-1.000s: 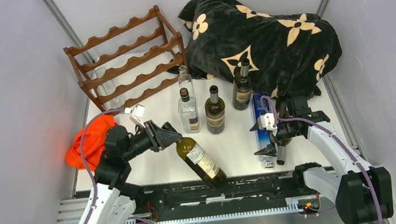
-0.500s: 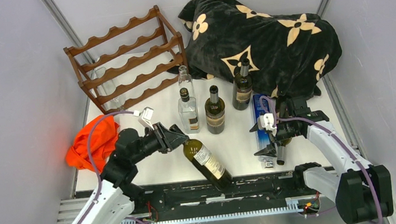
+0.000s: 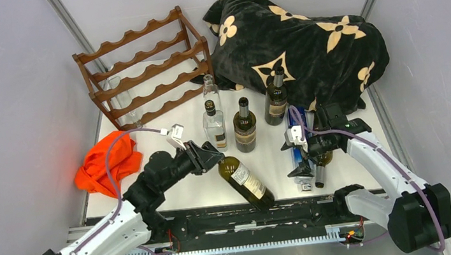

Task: Put the wine bottle on the wine rack
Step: Pick up the wine bottle from the center of the board.

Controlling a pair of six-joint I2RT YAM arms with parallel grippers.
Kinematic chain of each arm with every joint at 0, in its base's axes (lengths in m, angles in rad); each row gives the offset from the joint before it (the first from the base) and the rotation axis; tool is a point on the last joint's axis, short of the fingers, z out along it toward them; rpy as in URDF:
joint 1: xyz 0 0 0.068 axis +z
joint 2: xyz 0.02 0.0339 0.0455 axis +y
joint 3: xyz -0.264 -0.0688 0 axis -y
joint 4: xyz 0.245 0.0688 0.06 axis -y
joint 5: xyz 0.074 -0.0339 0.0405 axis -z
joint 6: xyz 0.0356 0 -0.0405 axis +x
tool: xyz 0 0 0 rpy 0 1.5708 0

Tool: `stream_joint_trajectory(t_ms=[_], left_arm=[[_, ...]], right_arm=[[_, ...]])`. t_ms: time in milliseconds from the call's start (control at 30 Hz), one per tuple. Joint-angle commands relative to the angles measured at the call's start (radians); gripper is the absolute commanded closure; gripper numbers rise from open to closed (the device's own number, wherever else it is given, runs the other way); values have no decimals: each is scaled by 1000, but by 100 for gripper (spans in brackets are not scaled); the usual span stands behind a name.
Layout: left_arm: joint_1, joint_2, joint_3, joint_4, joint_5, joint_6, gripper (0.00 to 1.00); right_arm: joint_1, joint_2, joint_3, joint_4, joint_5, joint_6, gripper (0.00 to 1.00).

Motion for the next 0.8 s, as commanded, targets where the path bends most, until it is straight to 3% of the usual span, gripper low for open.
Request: stream_joint_trajectory(t_ms=[0,267,400,767], left_arm=[[-133,9,28,217,-243,-85,98],[-377,36,61,247,-571,-49,98],[-471,57,80,264,-703,-19,98],[-548,99,94,401,-875,12,98]], right_arm=[[74,-29,63,85,54,221,2],[308,-63,-39,420,94,616,2],[379,-47,-57,490,82,706,2],[409,-58,-120,588,45,850,2]])
